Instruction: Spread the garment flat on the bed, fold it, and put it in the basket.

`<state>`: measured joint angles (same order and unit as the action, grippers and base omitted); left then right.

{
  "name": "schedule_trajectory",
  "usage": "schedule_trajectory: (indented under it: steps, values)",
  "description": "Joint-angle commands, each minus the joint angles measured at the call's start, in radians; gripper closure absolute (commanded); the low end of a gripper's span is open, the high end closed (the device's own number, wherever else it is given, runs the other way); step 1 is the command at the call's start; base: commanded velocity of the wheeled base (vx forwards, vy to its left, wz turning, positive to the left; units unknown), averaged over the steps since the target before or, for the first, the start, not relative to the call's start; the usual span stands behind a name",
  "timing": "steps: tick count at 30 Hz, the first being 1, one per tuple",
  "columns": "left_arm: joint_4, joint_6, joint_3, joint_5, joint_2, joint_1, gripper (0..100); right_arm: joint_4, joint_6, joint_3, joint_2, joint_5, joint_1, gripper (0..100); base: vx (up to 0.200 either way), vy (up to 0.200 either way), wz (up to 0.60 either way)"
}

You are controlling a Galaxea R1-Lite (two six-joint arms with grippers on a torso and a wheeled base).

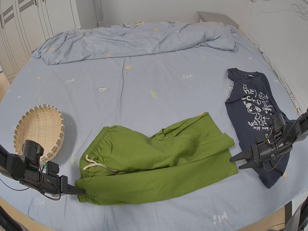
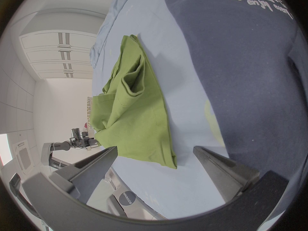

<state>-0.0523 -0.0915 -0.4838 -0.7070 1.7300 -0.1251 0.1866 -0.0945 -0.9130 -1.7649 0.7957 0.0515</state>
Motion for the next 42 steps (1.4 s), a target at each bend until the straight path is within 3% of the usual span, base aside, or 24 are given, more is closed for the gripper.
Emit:
schedule_trajectory:
  steps: [1,5,13,27,28,42]
  values:
    - [0.000,-0.001,-0.006,0.000,0.008,-0.002,100,-0.001,-0.001,-0.006,-0.027,0.022,-0.001,0,0.000,0.000,0.00]
    - [0.000,-0.001,-0.006,0.000,0.010,-0.002,100,-0.001,-0.002,-0.009,-0.027,0.099,0.007,0,0.000,0.000,0.00]
    - [0.000,-0.001,-0.006,0.000,0.010,-0.002,100,-0.062,-0.010,-0.020,-0.091,0.099,-0.033,0,0.000,0.000,0.00]
    - [0.000,-0.001,-0.010,0.000,0.010,-0.004,100,-0.062,-0.007,-0.017,-0.102,0.108,-0.033,0,0.000,0.000,0.00]
    - [0.000,-0.001,-0.010,0.000,0.010,-0.004,100,-0.062,-0.007,-0.017,-0.102,0.108,-0.030,100,0.000,0.000,0.00]
    - [0.000,-0.001,-0.022,0.001,0.011,-0.021,100,-0.062,0.001,-0.009,-0.117,0.106,0.014,100,0.000,0.000,0.00]
